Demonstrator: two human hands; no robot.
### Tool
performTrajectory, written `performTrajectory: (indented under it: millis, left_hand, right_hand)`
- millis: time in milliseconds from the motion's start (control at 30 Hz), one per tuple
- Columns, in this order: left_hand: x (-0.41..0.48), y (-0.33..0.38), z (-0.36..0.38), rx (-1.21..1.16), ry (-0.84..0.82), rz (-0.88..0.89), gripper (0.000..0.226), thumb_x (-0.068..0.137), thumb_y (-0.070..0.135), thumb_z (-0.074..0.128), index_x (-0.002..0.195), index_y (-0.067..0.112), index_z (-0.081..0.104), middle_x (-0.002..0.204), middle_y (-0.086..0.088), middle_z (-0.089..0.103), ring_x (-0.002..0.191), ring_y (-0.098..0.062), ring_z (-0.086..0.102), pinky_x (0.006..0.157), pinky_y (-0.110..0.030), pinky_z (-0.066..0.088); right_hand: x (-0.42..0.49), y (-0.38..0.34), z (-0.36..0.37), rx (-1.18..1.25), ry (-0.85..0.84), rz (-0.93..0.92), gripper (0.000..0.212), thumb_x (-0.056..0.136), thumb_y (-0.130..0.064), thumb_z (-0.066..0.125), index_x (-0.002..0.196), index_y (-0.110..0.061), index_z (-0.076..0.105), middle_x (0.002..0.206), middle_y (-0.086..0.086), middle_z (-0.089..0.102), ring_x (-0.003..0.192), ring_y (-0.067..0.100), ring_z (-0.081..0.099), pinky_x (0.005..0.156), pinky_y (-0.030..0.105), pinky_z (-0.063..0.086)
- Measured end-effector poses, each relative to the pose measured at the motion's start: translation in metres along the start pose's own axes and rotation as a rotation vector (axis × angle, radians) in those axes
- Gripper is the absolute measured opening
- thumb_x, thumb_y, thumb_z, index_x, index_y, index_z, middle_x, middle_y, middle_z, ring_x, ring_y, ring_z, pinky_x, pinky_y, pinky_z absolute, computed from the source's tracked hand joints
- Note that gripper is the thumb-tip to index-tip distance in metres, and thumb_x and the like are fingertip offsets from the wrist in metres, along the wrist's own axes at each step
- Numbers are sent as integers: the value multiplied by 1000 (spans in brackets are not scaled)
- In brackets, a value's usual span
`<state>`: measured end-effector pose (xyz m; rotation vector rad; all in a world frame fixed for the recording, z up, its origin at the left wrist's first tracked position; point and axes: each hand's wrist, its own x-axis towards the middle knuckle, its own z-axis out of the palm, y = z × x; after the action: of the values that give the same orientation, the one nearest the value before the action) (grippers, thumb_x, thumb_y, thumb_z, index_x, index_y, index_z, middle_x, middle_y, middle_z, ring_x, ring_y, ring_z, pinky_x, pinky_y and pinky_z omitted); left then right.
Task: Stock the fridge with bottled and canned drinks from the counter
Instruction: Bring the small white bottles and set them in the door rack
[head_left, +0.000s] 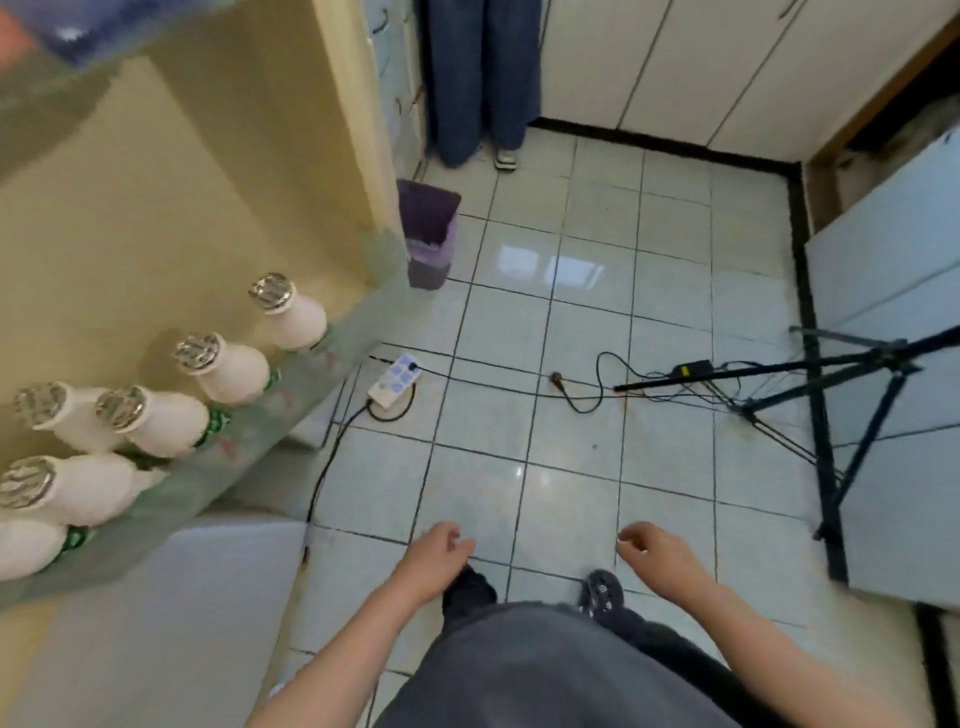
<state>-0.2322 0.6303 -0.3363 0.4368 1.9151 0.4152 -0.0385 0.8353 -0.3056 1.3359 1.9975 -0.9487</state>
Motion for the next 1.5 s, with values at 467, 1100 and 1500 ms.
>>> performTrajectory:
  millis: [467, 1100, 1500]
  left_hand:
    - [33, 83, 188, 501, -150, -115, 26, 93, 29, 48, 85, 10, 64, 96, -11, 69, 102, -28, 63, 73, -26, 42]
    - [37, 413, 544, 989, -528, 272, 16, 92, 18, 48, 77, 14, 53, 79, -4, 55, 77, -20, 52, 63, -26, 38]
    - [62, 630, 786, 1632, -867, 544, 35, 98, 32, 46, 127, 12, 49, 126, -9, 57, 109, -24, 56, 90, -27, 41]
  right_hand:
    - [-79, 329, 20, 348, -39, 337, 22, 92, -27, 48, 107, -17, 61, 99, 0, 64, 92, 18, 59, 76, 22, 41]
    - [-181, 592, 41, 1208, 101, 803, 19, 99, -26, 44, 91, -17, 58, 104, 3, 63, 90, 13, 58, 87, 27, 47]
    - [-190, 753, -68, 1476, 506, 1047, 24, 98, -32, 44, 111, -16, 57, 104, -1, 63, 94, 13, 59, 85, 26, 47]
